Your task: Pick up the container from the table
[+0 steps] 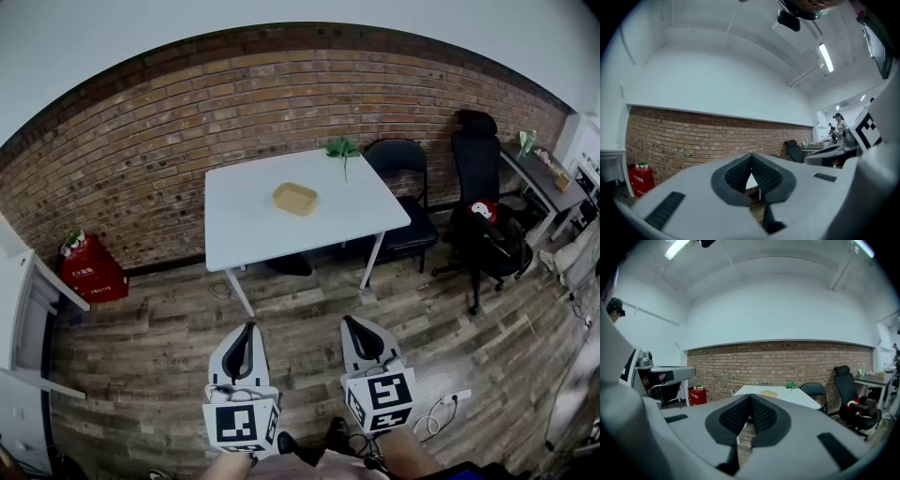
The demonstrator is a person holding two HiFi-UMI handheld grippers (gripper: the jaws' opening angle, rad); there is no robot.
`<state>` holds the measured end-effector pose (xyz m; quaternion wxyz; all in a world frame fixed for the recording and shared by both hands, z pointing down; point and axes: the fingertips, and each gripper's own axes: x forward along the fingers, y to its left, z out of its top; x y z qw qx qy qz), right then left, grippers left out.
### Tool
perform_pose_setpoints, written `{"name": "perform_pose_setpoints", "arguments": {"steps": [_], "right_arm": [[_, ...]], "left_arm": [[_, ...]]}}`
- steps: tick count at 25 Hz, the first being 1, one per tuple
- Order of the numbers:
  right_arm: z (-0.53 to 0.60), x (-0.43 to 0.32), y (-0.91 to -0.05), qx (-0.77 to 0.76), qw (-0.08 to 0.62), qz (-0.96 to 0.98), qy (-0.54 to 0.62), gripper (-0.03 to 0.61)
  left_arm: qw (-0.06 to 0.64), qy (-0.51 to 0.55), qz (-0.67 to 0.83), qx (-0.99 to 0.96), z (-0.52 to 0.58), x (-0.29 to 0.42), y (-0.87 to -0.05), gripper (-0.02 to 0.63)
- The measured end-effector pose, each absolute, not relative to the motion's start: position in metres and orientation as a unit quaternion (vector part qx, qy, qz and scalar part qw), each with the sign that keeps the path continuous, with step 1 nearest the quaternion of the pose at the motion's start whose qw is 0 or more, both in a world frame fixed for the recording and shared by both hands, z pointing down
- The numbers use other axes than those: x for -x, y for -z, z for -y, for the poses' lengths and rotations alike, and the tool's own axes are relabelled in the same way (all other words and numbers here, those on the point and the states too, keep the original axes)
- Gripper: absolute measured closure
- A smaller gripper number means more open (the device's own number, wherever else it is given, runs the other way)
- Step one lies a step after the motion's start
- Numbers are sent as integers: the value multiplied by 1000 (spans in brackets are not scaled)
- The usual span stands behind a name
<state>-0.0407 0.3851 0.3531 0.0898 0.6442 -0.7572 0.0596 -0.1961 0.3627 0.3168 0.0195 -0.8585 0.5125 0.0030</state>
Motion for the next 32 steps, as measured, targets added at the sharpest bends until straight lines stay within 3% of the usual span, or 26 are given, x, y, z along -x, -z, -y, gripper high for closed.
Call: {"name": "perform_pose_setpoints", "arguments": {"steps": [8, 9, 10, 32], "right_arm": [[-385, 34, -352, -640, 76, 761, -74, 573], [-384, 34, -353, -631, 75, 768, -80, 422], [-383, 34, -353, -625, 75, 772, -82, 356], [-338, -46, -366, -596, 96, 795, -64, 391]], "left_arm": [[16, 3, -513, 858, -363, 188, -317, 604], [16, 4, -514, 858, -362, 186, -318, 604], [15, 5, -515, 857, -362, 184, -319, 604], [8, 10, -573, 819, -338, 124, -335, 604]]}}
